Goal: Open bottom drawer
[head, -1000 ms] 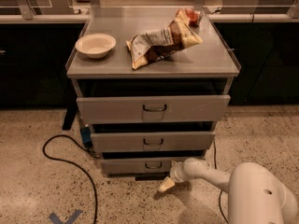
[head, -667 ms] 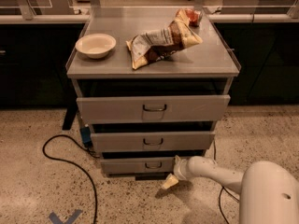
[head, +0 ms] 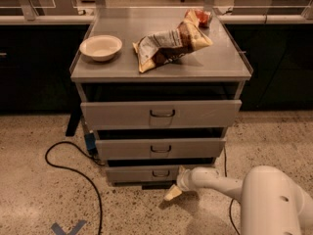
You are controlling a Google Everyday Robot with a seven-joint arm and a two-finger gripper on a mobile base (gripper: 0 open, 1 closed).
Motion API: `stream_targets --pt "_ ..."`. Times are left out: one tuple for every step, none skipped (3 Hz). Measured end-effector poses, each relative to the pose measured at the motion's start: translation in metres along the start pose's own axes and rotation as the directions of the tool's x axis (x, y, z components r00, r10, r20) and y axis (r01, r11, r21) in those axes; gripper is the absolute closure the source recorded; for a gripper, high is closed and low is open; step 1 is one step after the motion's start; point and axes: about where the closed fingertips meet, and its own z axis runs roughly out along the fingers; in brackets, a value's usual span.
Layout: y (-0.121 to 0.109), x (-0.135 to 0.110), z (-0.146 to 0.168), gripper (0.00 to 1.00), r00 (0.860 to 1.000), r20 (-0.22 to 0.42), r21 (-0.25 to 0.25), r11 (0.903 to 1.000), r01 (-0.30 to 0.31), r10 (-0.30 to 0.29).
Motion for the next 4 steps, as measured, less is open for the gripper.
stream_targets --pt "0.017 0.004 0.038 0.0 0.997 -0.05 0.013 0.9984 0.055 -0.054" --pt "0.025 0.001 0.075 0.0 0.995 -0.083 0.039 0.9978 0.054 -0.051" --pt "0.027 0.002 0.074 0.0 0.995 -0.083 0.038 0.9978 0.054 -0.051" --pt "0.026 -0.003 0.054 0.0 0.995 -0.058 0.029 0.9964 0.079 -0.077"
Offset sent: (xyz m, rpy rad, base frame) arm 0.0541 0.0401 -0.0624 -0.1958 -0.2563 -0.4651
